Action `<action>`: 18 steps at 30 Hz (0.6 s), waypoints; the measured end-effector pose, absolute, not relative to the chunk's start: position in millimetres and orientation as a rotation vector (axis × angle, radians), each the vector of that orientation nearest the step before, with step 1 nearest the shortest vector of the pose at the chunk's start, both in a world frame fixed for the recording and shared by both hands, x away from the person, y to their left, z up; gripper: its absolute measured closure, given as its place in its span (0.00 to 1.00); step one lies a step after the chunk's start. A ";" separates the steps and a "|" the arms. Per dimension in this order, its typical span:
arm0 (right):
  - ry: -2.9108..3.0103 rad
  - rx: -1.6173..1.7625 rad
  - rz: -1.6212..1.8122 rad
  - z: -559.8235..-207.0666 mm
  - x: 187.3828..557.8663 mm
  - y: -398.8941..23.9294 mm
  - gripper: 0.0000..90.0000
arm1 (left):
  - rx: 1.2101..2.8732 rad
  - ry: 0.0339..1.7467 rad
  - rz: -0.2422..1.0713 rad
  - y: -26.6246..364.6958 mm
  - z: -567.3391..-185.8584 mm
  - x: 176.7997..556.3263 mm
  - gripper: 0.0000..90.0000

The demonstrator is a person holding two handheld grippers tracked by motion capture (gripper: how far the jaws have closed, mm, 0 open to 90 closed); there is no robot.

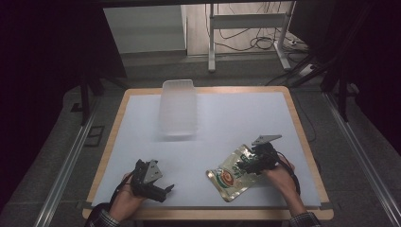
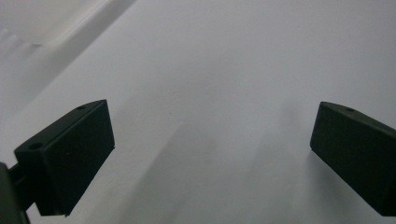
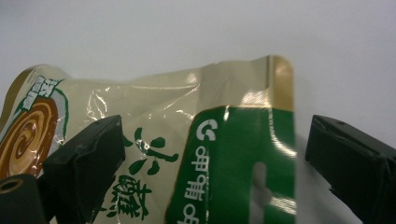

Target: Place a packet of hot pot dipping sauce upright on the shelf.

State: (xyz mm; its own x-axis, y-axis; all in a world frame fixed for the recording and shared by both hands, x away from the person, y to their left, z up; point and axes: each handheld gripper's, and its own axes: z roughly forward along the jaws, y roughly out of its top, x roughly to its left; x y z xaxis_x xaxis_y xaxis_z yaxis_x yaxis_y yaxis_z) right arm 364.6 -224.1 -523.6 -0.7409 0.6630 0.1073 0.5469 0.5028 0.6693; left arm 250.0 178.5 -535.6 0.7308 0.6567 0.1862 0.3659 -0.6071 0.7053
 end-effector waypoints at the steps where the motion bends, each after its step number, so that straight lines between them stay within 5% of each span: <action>1: 2.587 1.051 1.057 -524.3 365.1 -223.5 0.05 | 2.274 0.767 0.571 178.4 -535.8 250.0 0.00; 18: 2.712 0.890 1.085 -506.9 353.5 -206.0 0.09 | 2.285 0.756 0.575 177.3 -536.0 249.3 0.00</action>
State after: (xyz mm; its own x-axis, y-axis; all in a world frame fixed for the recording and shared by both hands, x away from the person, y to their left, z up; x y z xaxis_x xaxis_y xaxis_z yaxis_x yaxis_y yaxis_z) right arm 353.5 -206.0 -506.9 -0.8265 0.5481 0.1286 0.4856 0.5783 0.6556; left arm 249.3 177.3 -536.0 0.7369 0.6475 0.1944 0.3600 -0.6192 0.6978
